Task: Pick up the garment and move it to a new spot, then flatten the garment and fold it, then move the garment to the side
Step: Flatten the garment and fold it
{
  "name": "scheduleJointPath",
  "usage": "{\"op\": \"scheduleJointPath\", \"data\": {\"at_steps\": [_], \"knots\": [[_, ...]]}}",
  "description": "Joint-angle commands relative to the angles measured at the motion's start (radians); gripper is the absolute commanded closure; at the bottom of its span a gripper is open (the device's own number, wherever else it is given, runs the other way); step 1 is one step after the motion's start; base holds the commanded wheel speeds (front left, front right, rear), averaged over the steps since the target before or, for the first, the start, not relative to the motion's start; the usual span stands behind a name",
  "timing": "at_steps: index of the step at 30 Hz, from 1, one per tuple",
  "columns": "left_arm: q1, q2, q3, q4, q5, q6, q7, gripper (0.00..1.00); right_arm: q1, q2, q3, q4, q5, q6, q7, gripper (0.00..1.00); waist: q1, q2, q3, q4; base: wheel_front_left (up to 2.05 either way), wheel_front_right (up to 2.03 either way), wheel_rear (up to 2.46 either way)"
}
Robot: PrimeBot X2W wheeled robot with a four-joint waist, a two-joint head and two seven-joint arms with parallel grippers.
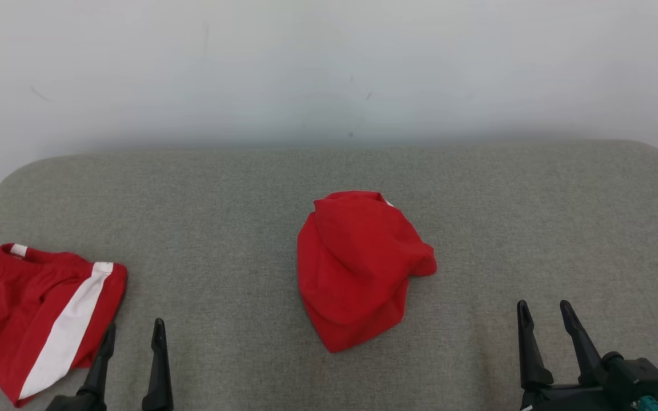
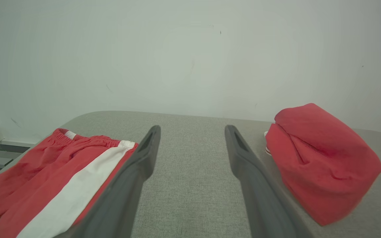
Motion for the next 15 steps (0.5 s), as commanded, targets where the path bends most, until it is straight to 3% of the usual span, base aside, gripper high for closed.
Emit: {"op": "scheduleJointPath", "data": {"at_steps": [1,9,15], "knots": [[0.011,-0.006,0.006,0.002,0.012,-0.006,-0.003,0.0,0.004,0.0,-0.004,0.001,-0.003,0.001,0.0,0.0,0.0,0.0,-0.001,0.002,0.0,0.0,0.0],[-0.002,-0.019,0.009,0.011,0.018,-0.014,-0.003,0.0,-0.033,-0.008,-0.005,0.027,-0.002,0.001,0.008,0.0,0.0,0.0,0.006,0.027,0.0,0.0,0.0],[-0.024,-0.03,-0.014,0.023,0.022,-0.024,-0.003,0.0,-0.139,-0.055,0.014,0.086,-0.016,0.001,0.03,0.0,0.0,0.0,0.038,0.068,0.0,0.0,0.0]]}}
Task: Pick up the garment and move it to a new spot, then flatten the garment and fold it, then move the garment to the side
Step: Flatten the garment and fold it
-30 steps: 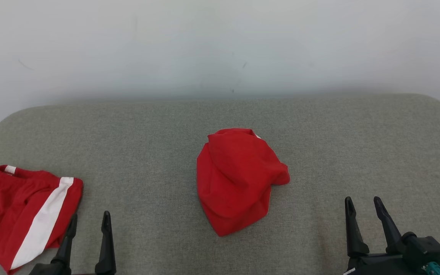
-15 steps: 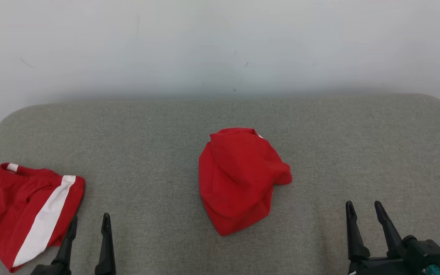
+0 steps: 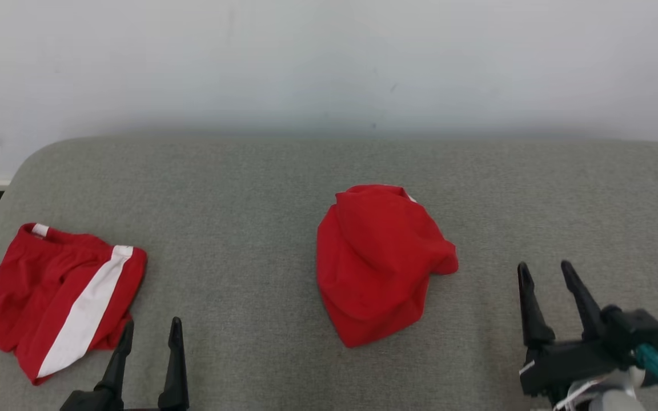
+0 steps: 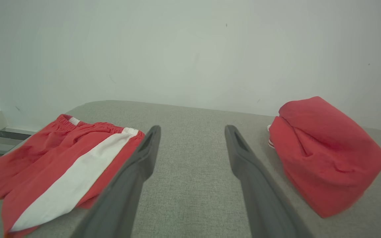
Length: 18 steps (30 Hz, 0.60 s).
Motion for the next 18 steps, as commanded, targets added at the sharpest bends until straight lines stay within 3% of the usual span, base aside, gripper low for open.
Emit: {"op": "scheduleJointPath", "data": {"at_steps": [1,8,18], "knots": [[-0.021,-0.005,-0.008,0.005,0.013,-0.005,-0.003,0.0,-0.051,-0.024,0.01,0.024,-0.008,0.001,0.007,0.0,0.0,0.0,0.027,0.03,0.0,0.0,0.0],[-0.06,-0.015,-0.035,0.022,0.003,-0.011,-0.003,0.0,-0.224,-0.113,0.046,0.194,0.018,0.001,0.023,0.0,0.0,0.0,0.082,0.099,0.0,0.0,0.0],[-0.106,-0.02,-0.066,0.044,-0.011,-0.015,-0.003,0.0,-0.389,-0.175,0.104,0.468,0.064,0.001,0.042,0.0,0.0,0.0,0.143,0.187,0.0,0.0,0.0]]}}
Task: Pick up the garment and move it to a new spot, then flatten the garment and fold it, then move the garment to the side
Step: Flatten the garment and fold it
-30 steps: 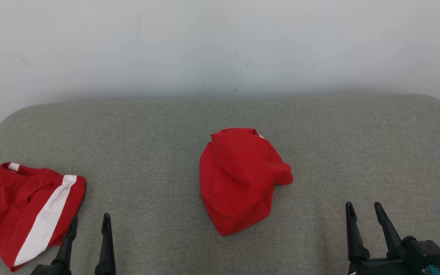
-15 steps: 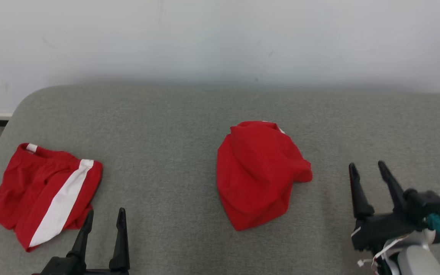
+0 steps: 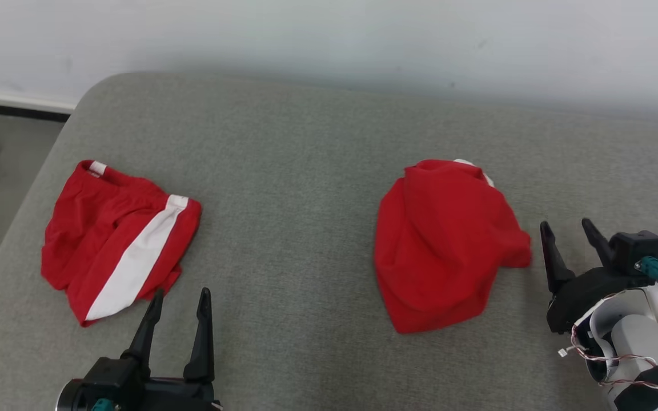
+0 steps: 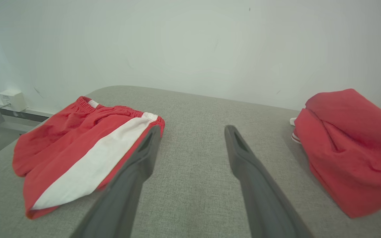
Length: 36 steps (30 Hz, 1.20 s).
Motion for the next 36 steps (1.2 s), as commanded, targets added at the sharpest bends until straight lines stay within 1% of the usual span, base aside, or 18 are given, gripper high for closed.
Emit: {"op": "scheduleJointPath", "data": {"at_steps": [1,7,8,13,14,15,18,24,29,33,34,36], "knots": [[-0.013,-0.002,-0.005,0.002,-0.001,0.0,-0.003,0.0,-0.016,-0.008,0.01,0.031,0.013,0.001,0.009,0.0,-0.0001,-0.0001,0.038,0.043,0.0,0.0,0.0],[-0.034,-0.003,-0.02,0.003,-0.02,0.0,-0.003,0.0,-0.082,-0.006,0.071,0.169,0.037,0.001,0.009,0.0,-0.0001,-0.0001,0.064,0.069,0.0,0.0,0.0],[-0.039,-0.002,-0.024,0.005,-0.027,0.002,-0.003,0.0,-0.1,-0.004,0.085,0.221,0.044,0.001,0.019,0.0,-0.0001,-0.0001,0.073,0.075,0.0,0.0,0.0],[-0.06,-0.002,-0.031,0.012,-0.035,0.004,-0.003,0.0,-0.127,0.021,0.127,0.313,0.072,0.001,0.026,0.0,-0.0001,-0.0001,0.079,0.084,0.0,0.0,0.0],[-0.062,-0.002,-0.032,0.012,-0.037,0.006,-0.003,0.0,-0.13,0.026,0.136,0.326,0.077,0.001,0.024,0.27,-0.0001,-0.0001,0.079,0.084,0.0,0.0,0.0],[-0.063,-0.002,-0.032,0.013,-0.037,0.005,-0.003,0.0,-0.132,0.029,0.145,0.336,0.083,0.001,0.02,1.0,-0.0001,-0.0001,0.078,0.084,0.0,0.0,0.0],[-0.055,-0.002,-0.026,0.013,-0.035,0.009,-0.003,0.0,-0.143,0.029,0.165,0.35,0.106,0.001,-0.001,1.0,-0.0001,-0.0001,0.069,0.074,0.0,0.0,0.0],[-0.028,-0.002,-0.01,0.009,-0.029,0.012,-0.003,0.0,-0.172,-0.028,0.171,0.332,0.147,-0.001,-0.058,1.0,-0.0001,-0.0001,0.039,0.037,0.0,0.0,0.0],[-0.014,-0.002,-0.002,0.005,-0.022,0.014,-0.003,0.0,-0.167,-0.107,0.148,0.294,0.172,-0.001,-0.071,1.0,-0.0001,-0.0001,0.004,-0.003,0.0,0.0,0.0],[0.003,-0.002,0.007,0.004,-0.019,0.012,-0.003,0.0,-0.156,-0.183,0.111,0.242,0.182,-0.001,-0.073,1.0,-0.0001,-0.0001,-0.017,-0.03,0.0,0.0,0.0],[0.003,-0.002,0.007,0.004,-0.019,0.012,-0.003,0.0,-0.156,-0.183,0.111,0.242,0.182,-0.001,-0.073,1.0,-0.0001,-0.0001,-0.017,-0.03,0.0,0.0,0.0],[0.004,-0.002,0.007,0.003,-0.019,0.015,-0.003,0.0,-0.146,-0.219,0.088,0.215,0.178,-0.001,-0.073,1.0,-0.0001,-0.0001,-0.026,-0.039,0.0,0.0,0.0]]}}
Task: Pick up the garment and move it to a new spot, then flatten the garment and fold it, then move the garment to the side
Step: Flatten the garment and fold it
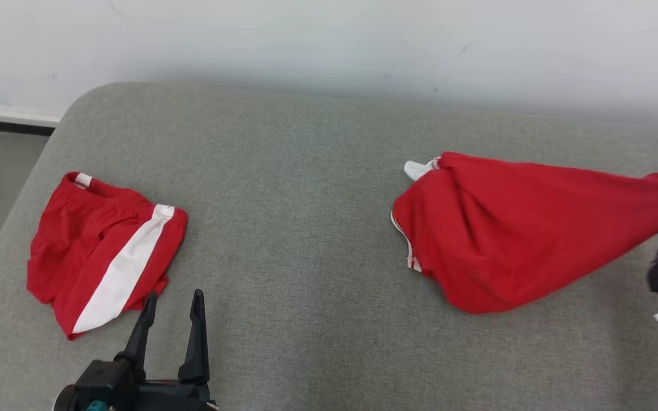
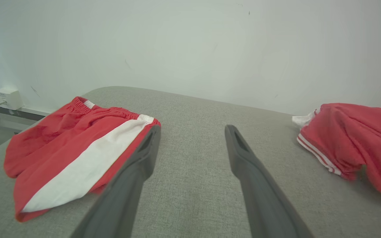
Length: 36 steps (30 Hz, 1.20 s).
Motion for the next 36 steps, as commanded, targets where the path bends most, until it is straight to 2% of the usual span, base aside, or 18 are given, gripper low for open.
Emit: {"op": "scheduleJointPath", "data": {"at_steps": [1,9,13,17,27,31,36], "knots": [[0.007,0.0,0.001,-0.004,0.003,-0.001,-0.003,0.0,0.014,-0.009,-0.005,-0.003,0.0,-0.002,-0.004,1.0,0.0,-0.0001,-0.019,-0.018,0.0,0.0,0.0],[0.029,0.0,0.008,-0.003,0.006,0.005,-0.003,0.0,0.014,-0.114,-0.109,-0.077,-0.022,-0.002,-0.005,1.0,0.0,-0.0001,-0.057,-0.028,0.0,0.0,0.0],[0.049,0.0,0.017,0.0,0.009,0.005,-0.003,0.0,0.014,-0.104,-0.124,-0.133,-0.052,-0.002,-0.005,1.0,0.0,-0.0001,-0.081,-0.027,0.0,0.0,0.0],[0.063,0.0,0.021,-0.002,0.011,0.006,-0.003,0.0,0.043,-0.036,-0.092,-0.223,-0.088,-0.002,-0.003,1.0,0.0,-0.0001,-0.103,-0.026,0.0,0.0,0.0],[0.085,0.0,0.027,-0.007,0.011,0.005,-0.003,0.0,0.167,0.214,0.062,-0.47,-0.101,-0.002,0.006,1.0,0.0,-0.0001,-0.137,-0.009,0.0,0.0,0.0],[0.083,0.0,0.031,-0.007,0.012,0.002,-0.003,0.0,0.192,0.303,0.132,-0.499,-0.093,-0.002,0.006,1.0,0.0,-0.0001,-0.139,0.0,0.0,0.0,0.0],[0.083,0.0,0.037,-0.001,0.013,0.001,-0.003,0.0,0.185,0.406,0.233,-0.469,-0.099,-0.002,0.002,1.0,0.0,-0.0001,-0.137,0.012,0.0,0.0,0.0]]}}
